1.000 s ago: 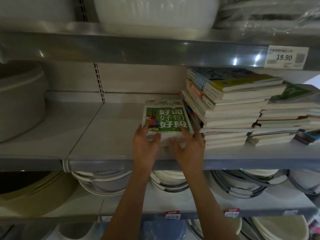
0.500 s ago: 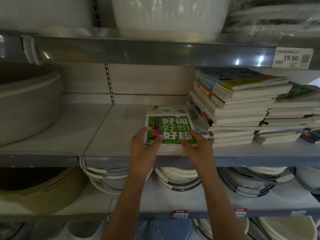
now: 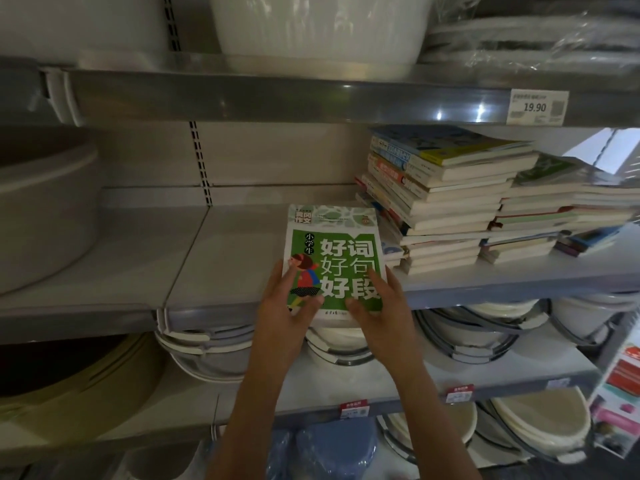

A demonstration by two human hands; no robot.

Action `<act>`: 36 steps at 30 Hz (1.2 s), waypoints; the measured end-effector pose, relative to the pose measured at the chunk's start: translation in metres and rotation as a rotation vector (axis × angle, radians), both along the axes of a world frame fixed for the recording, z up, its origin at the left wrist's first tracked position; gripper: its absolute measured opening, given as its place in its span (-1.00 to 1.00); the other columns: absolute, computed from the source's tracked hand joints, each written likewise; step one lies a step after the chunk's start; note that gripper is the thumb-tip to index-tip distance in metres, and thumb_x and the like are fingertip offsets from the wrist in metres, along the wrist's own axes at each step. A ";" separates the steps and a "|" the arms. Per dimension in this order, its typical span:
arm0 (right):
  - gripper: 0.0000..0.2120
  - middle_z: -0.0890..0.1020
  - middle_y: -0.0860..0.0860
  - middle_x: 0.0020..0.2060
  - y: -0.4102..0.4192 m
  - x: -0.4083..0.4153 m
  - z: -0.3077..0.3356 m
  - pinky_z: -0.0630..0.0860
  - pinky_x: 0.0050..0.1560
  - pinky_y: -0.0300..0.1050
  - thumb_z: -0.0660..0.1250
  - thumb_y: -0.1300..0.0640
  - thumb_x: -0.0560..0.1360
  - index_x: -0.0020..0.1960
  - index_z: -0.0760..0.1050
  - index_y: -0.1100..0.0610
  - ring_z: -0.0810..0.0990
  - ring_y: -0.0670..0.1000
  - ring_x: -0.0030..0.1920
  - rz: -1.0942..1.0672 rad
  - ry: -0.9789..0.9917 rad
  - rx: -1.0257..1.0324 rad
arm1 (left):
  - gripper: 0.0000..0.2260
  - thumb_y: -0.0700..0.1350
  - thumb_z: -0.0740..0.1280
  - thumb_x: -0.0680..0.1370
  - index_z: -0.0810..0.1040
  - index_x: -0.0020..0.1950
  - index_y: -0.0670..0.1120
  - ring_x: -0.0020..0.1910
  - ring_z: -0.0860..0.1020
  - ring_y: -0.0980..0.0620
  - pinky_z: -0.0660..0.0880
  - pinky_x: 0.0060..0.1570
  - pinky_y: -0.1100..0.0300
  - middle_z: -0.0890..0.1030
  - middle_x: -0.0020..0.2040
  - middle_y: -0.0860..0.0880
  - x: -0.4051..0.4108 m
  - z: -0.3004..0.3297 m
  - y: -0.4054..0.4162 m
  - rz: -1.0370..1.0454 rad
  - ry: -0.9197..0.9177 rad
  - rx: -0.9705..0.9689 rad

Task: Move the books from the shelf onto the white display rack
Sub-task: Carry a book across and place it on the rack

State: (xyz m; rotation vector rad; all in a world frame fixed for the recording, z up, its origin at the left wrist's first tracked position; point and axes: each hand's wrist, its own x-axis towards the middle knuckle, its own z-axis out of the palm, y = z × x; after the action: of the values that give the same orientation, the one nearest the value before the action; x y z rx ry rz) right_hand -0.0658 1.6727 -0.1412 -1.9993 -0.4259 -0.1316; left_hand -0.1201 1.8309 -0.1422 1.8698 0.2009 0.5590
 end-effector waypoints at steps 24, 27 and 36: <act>-0.43 0.13 0.04 0.57 -0.193 -0.093 0.010 0.36 0.43 -0.05 0.40 0.00 0.50 0.46 0.29 -0.04 0.17 -0.03 0.55 -0.182 -0.403 0.072 | -0.45 -0.06 0.44 0.51 0.33 0.46 -0.01 0.41 0.11 0.55 0.17 0.26 0.63 0.18 0.55 -0.01 -0.070 0.014 -0.182 -0.075 -0.329 0.224; -0.45 0.11 -0.01 0.57 -0.245 -0.117 0.012 0.31 0.42 -0.26 0.37 -0.03 0.50 0.45 0.29 -0.08 0.15 -0.14 0.54 -0.218 -0.369 0.091 | -0.45 -0.02 0.44 0.51 0.31 0.46 0.07 0.43 0.13 0.51 0.17 0.29 0.59 0.19 0.56 0.01 -0.081 0.013 -0.234 -0.150 -0.319 0.153; -0.43 0.09 -0.11 0.57 -0.411 -0.187 0.005 0.28 0.40 -0.33 0.35 -0.07 0.46 0.44 0.29 -0.13 0.09 -0.24 0.53 -0.448 -0.322 0.037 | -0.41 -0.02 0.40 0.48 0.28 0.48 0.09 0.44 0.16 0.48 0.21 0.31 0.56 0.15 0.54 0.17 -0.109 -0.002 -0.402 -0.354 -0.300 0.123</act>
State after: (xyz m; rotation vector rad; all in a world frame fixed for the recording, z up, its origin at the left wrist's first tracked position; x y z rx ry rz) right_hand -0.2523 1.2615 -0.1361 -2.0128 -0.1663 -0.7422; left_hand -0.2293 1.4288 -0.1440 1.8563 -0.3635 0.6049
